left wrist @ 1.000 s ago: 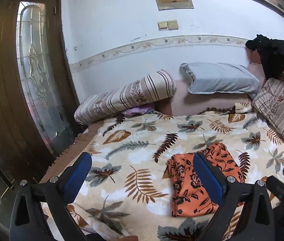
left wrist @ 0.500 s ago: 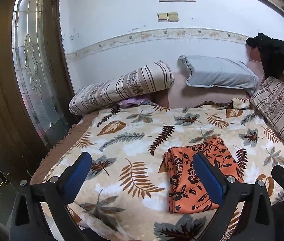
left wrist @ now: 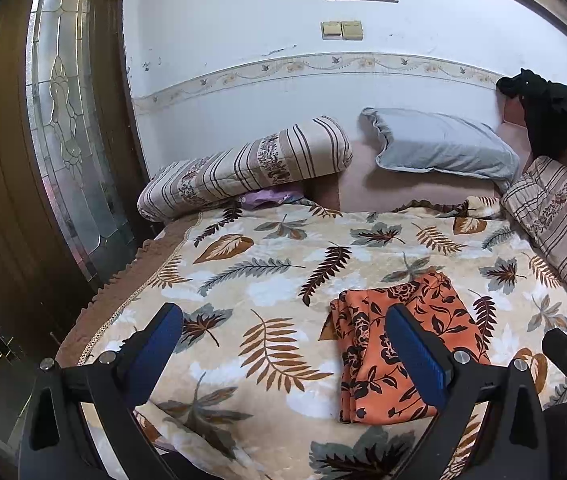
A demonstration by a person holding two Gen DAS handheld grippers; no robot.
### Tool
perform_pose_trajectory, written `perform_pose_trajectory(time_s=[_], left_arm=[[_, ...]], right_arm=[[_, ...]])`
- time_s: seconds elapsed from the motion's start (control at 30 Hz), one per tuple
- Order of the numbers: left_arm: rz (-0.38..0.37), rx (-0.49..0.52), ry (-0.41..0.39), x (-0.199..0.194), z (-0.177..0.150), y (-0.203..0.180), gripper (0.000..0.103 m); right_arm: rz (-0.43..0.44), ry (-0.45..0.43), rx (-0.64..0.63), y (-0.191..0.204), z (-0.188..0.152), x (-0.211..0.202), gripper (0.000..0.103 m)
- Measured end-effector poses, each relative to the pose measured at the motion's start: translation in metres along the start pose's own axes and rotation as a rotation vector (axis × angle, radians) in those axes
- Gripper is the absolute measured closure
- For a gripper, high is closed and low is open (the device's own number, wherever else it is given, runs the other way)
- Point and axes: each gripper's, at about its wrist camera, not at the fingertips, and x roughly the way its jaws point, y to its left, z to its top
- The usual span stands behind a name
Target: Fold small clothes
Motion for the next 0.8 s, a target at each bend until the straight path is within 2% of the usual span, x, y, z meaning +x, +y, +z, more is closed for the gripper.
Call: perform_pose_trajectory(time_s=[0.8], left_arm=[[-0.032,-0.025,-0.091,-0.049,0.003,0.010,0.002]], right_arm=[[-0.007,-0.049,-0.013,0.013,0.004,-0.030,0.032]])
